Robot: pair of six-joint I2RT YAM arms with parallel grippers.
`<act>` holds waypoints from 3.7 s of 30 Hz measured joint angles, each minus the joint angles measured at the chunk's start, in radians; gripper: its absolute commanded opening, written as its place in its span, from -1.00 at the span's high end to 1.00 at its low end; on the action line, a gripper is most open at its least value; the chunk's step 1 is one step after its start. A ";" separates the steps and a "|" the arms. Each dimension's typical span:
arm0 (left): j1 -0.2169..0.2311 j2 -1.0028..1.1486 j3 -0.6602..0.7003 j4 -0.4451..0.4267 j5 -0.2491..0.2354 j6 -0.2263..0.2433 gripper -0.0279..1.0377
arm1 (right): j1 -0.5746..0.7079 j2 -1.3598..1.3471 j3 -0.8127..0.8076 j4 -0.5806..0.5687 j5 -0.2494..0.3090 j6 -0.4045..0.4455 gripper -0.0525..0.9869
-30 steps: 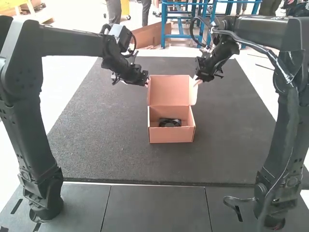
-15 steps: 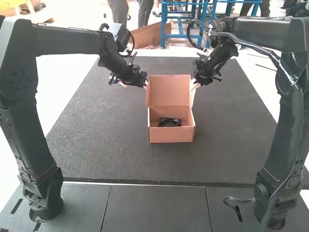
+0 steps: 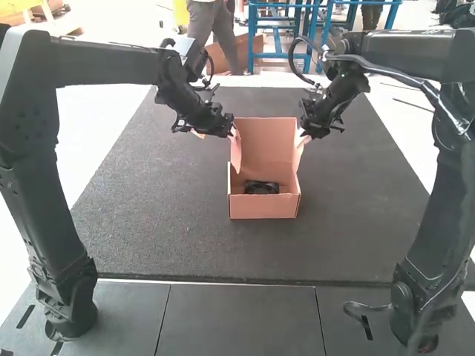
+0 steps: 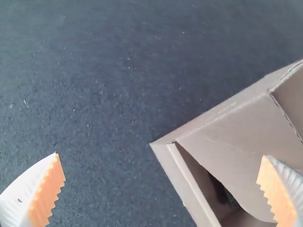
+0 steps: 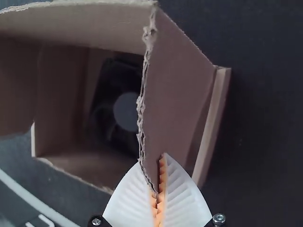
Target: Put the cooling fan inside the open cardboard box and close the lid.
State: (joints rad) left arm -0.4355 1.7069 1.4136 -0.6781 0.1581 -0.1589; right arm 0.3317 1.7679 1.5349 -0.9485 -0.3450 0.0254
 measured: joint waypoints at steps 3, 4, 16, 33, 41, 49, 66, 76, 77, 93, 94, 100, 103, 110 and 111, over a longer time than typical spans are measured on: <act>-0.003 -0.003 0.000 -0.003 0.000 0.000 -0.87 | 0.009 -0.011 -0.023 0.000 0.000 0.000 0.92; -0.003 -0.005 -0.002 -0.002 0.000 0.000 -0.87 | 0.014 -0.012 -0.028 -0.002 0.000 0.000 0.92; -0.005 -0.100 -0.113 0.002 0.007 0.000 -0.87 | 0.034 -0.041 -0.113 0.001 0.000 -0.001 0.92; -0.036 -0.201 -0.253 -0.004 0.030 0.000 -0.87 | 0.064 -0.043 -0.235 0.009 0.026 -0.019 0.28; -0.036 -0.264 -0.303 -0.039 0.024 0.020 -0.87 | 0.065 -0.043 -0.196 0.026 0.047 -0.023 -0.85; -0.009 -0.287 -0.304 0.015 -0.098 0.046 -0.87 | 0.034 -0.142 -0.188 0.138 0.078 -0.034 -0.85; 0.017 -0.226 -0.200 0.226 -0.319 0.095 -0.87 | -0.035 -0.439 -0.447 0.424 0.229 -0.089 -0.85; -0.024 -0.097 -0.097 0.265 -0.324 0.095 -0.87 | -0.082 -0.526 -0.513 0.449 0.248 -0.088 -0.85; -0.032 -0.084 -0.084 0.266 -0.324 0.095 -0.87 | -0.086 -0.537 -0.523 0.451 0.251 -0.089 -0.85; -0.115 0.072 0.061 0.264 -0.324 0.095 -0.87 | -0.172 -0.622 -0.571 0.463 0.267 -0.090 -0.84; -0.121 0.077 0.064 0.259 -0.324 0.095 -0.87 | -0.177 -0.622 -0.568 0.456 0.267 -0.090 -0.84; -0.145 0.093 0.069 0.204 -0.319 0.098 -0.87 | -0.193 -0.622 -0.524 0.407 0.263 -0.090 -0.84; -0.149 0.093 0.069 0.176 -0.315 0.098 -0.87 | -0.193 -0.622 -0.503 0.380 0.256 -0.090 -0.84; -0.172 0.093 0.058 0.115 -0.295 0.091 -0.87 | -0.193 -0.621 -0.489 0.343 0.229 -0.090 -0.84; -0.178 0.093 0.052 0.111 -0.292 0.091 -0.87 | -0.193 -0.621 -0.489 0.341 0.225 -0.090 -0.84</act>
State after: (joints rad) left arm -0.6132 1.7996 1.4654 -0.5671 -0.1341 -0.0681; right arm 0.1390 1.1469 1.0458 -0.6075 -0.1200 -0.0643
